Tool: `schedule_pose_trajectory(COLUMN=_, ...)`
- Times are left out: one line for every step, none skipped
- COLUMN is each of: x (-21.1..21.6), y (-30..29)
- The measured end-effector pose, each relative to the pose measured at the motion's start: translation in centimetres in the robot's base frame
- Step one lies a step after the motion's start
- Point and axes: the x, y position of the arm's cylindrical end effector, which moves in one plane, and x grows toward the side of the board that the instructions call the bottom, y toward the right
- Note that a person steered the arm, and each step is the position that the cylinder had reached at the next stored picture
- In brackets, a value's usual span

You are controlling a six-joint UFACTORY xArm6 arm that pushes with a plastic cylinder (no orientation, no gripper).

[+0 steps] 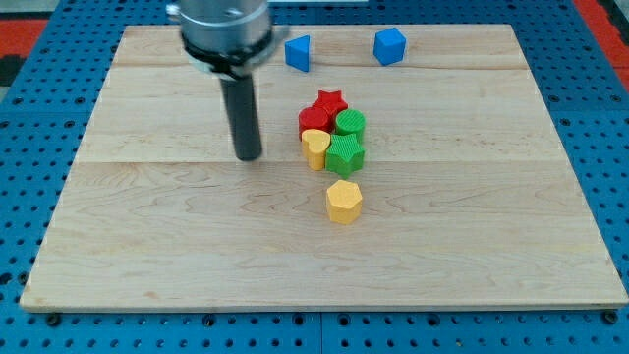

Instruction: Push the group of blocks down a bit

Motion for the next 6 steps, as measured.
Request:
schedule_pose_trajectory(x=-7.6, y=5.9)
schedule_pose_trajectory(x=-13.2, y=12.3)
schedule_pose_trajectory(x=-8.1, y=13.8)
schedule_pose_trajectory(x=-4.3, y=11.0)
schedule_pose_trajectory(x=-0.9, y=12.4)
schedule_pose_trajectory(x=-0.9, y=12.4)
